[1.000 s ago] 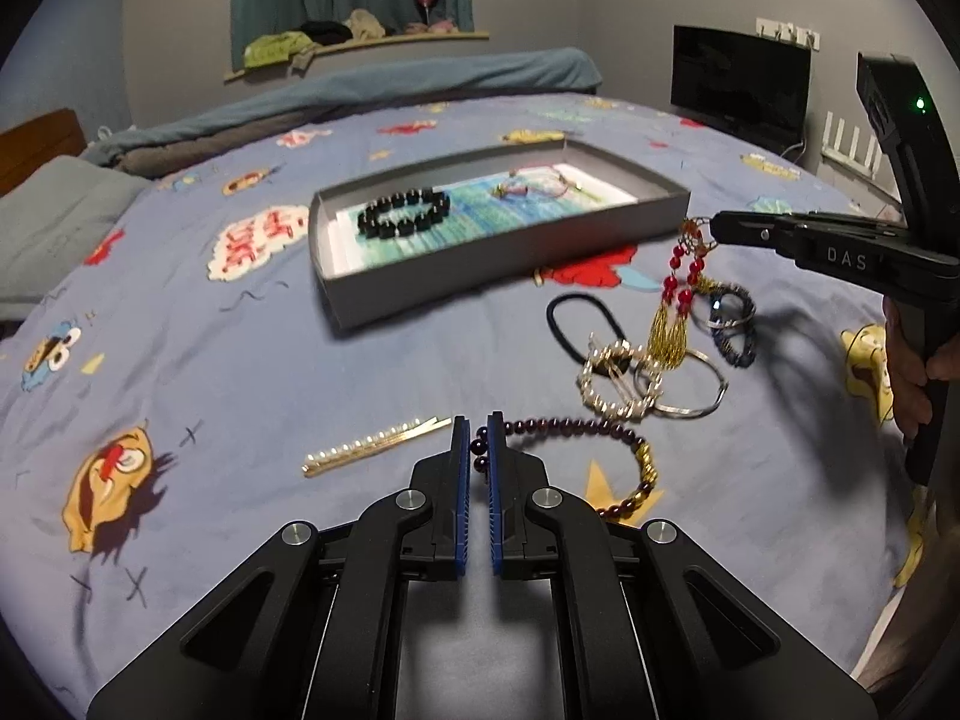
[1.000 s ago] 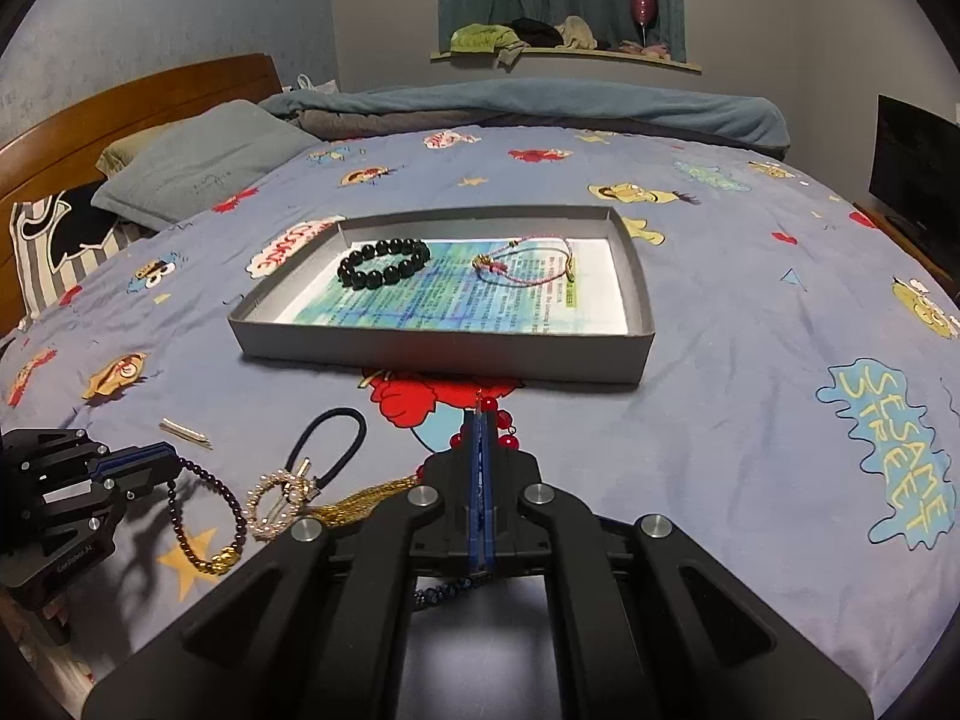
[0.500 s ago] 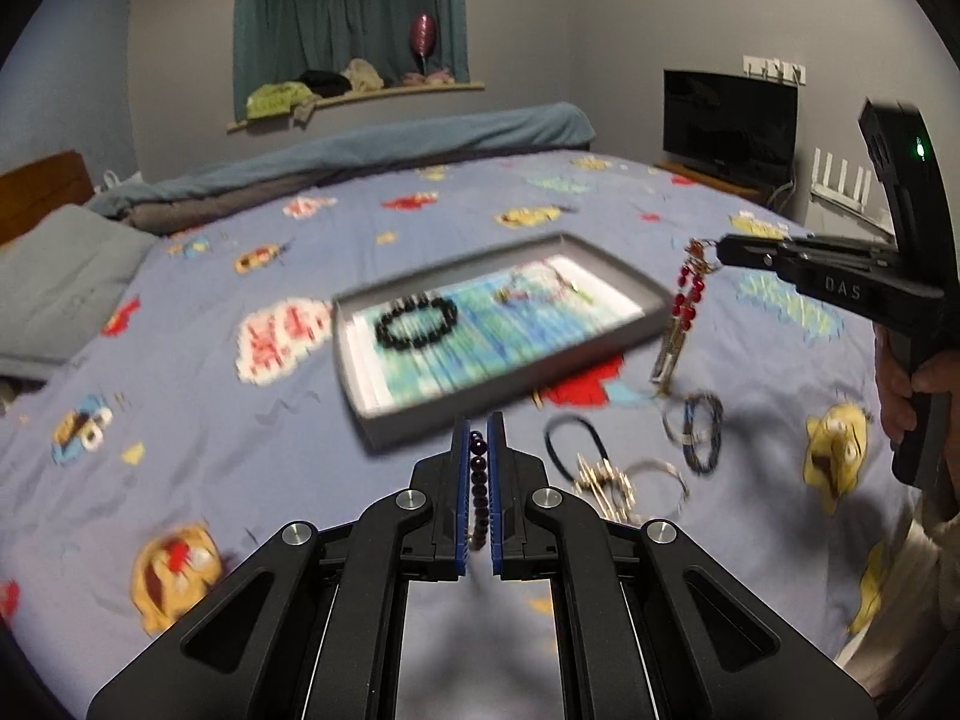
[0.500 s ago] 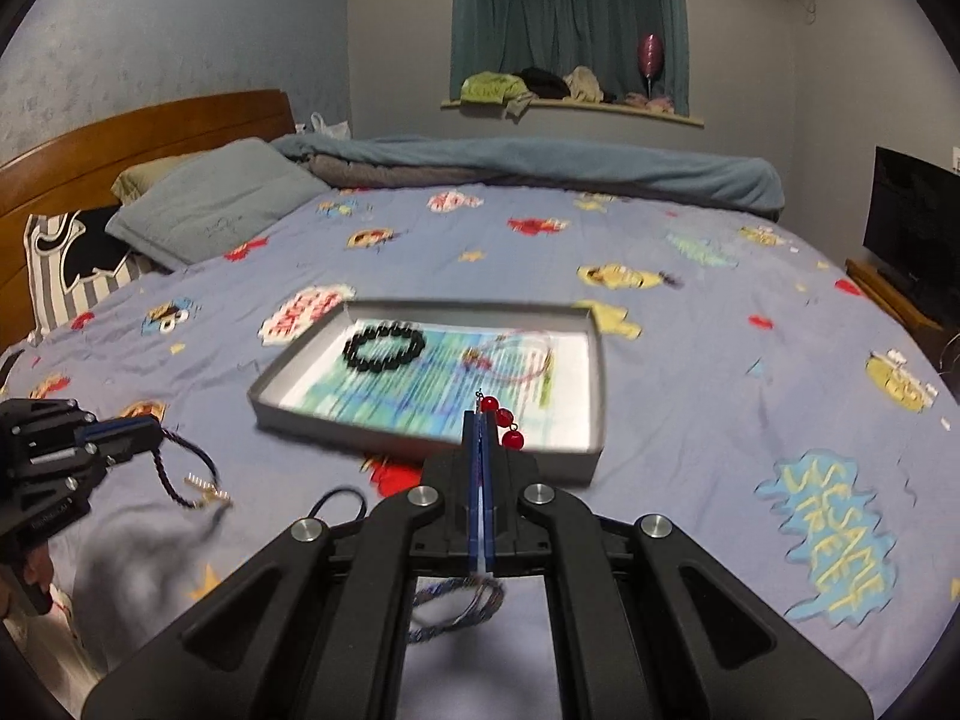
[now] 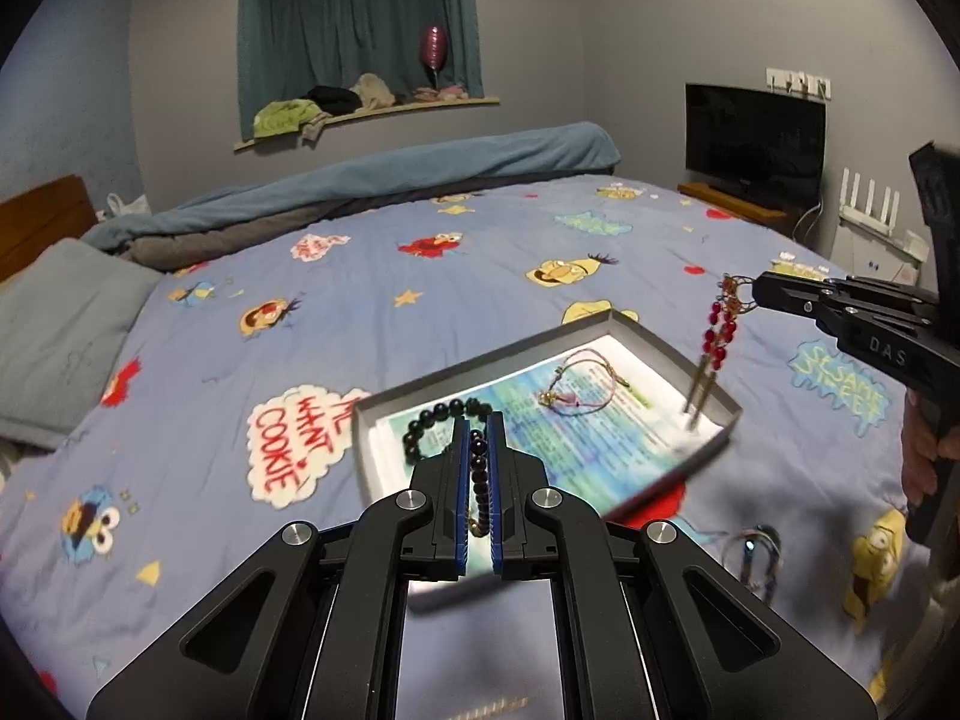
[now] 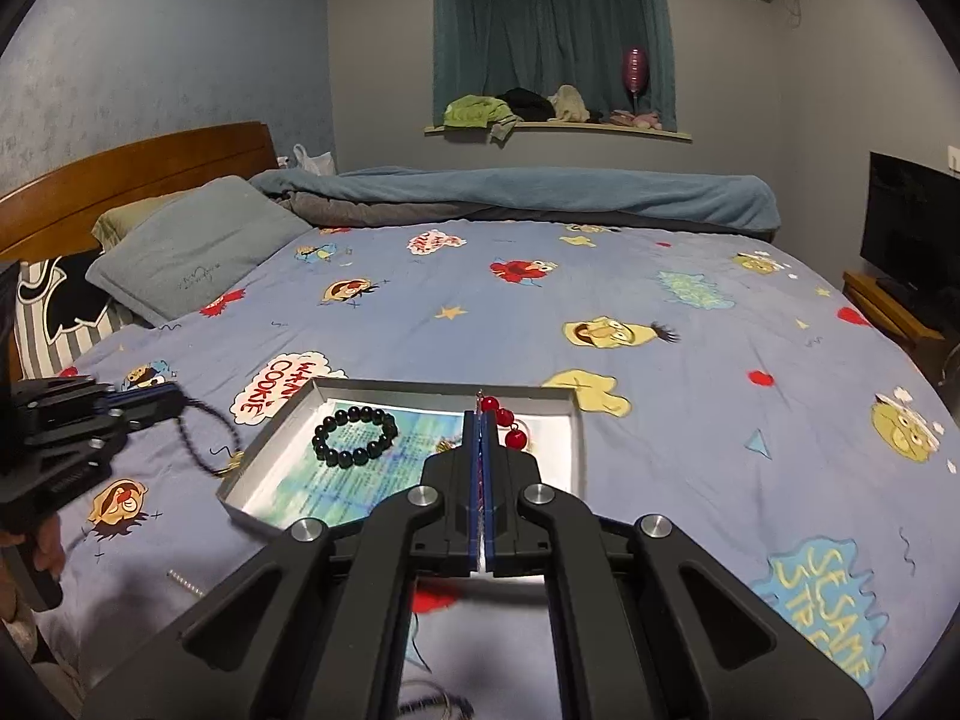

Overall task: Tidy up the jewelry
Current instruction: 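Lower both held items into the grey tray and open both tools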

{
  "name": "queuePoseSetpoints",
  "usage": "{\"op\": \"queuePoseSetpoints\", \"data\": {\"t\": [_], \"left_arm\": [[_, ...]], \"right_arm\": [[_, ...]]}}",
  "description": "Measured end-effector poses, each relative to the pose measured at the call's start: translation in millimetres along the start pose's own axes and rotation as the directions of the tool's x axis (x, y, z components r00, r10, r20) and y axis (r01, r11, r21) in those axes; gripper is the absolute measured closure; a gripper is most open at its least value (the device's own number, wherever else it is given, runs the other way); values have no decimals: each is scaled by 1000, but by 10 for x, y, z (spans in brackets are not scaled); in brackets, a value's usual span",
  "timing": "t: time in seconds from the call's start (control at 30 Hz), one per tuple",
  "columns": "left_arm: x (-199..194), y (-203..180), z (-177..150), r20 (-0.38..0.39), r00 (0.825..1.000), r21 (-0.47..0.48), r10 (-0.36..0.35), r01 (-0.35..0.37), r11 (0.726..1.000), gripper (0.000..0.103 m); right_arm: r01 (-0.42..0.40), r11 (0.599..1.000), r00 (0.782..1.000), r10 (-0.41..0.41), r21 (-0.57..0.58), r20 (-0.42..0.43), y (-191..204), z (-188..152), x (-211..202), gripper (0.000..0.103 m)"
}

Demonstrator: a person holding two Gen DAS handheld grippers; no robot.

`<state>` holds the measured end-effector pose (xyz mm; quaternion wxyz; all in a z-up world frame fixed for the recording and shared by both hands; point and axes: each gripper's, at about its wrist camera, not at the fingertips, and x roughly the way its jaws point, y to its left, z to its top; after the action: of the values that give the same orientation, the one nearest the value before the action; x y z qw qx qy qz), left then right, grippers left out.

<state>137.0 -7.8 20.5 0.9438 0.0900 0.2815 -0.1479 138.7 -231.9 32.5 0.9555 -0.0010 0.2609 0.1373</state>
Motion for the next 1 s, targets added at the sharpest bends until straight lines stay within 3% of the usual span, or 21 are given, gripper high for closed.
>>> {"op": "queuePoseSetpoints", "data": {"t": [0.23,0.63,1.0], "left_arm": [[535,-190,-76,-60,996,-9,-64,63,998,97],[935,169,-541,-186,982,-147,-32,4,989,97],[1064,263,-650,-230,973,-160,-11,-26,987,97]], "right_arm": [[-40,999,997,39,-17,-66,180,-146,435,102],[6,1000,980,-7,-2,-200,36,-595,852,102],[69,998,968,-64,12,-242,-126,-690,928,102]]}}
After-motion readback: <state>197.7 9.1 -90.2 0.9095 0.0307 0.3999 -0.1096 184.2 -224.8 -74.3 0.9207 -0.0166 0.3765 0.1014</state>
